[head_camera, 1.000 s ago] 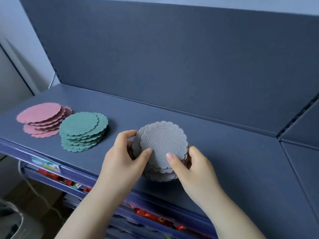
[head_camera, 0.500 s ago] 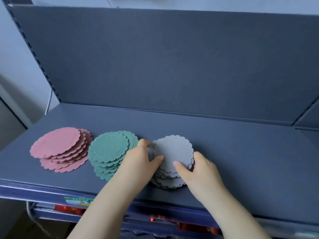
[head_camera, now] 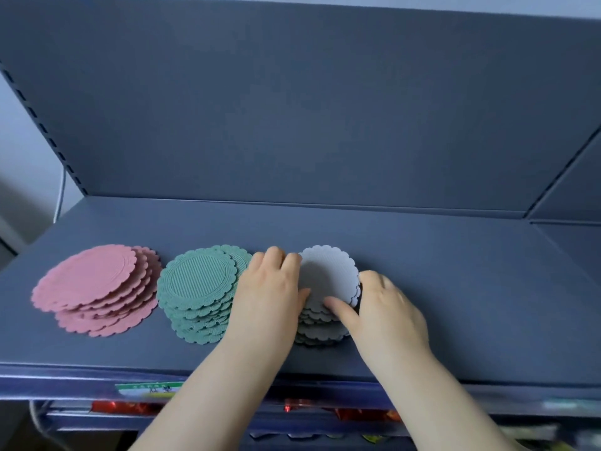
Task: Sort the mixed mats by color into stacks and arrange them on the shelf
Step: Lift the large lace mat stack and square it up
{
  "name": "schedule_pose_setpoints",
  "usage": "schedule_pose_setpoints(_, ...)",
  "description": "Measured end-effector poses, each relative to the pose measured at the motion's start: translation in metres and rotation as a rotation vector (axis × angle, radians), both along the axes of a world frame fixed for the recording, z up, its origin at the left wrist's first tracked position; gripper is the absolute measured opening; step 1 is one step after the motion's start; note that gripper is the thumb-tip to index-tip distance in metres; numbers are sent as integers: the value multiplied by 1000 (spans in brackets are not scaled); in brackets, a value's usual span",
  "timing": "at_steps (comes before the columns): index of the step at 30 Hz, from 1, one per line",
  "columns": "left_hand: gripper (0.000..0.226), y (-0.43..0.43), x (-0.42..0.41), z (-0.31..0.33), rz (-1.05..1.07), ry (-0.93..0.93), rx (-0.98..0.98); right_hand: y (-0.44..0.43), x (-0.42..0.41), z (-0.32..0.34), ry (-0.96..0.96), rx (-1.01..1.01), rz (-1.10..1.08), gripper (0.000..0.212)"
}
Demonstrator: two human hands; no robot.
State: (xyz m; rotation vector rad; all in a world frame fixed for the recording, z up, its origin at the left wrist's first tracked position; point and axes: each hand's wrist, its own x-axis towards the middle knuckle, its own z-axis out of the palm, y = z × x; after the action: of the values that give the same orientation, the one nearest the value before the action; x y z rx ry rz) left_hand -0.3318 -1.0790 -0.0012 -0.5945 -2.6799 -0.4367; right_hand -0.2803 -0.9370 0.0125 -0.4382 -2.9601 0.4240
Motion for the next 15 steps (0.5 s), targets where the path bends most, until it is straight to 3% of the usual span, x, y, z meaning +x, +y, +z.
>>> schedule_pose_setpoints(3,22,5,5,-2,-24,-12,-64,5,1,-4,47,10,41,58)
schedule_pose_setpoints(6,26,10,17,-4,24,36,-154,17,11,-8,42,-36,230,62)
schedule_pose_setpoints(11,7,46,53,-1,6,128,-95,57,44,0,60,-149,397,60)
schedule_pose_setpoints(15,29,104,93,4,-109,117,-61,113,83,11,114,-137,385,56)
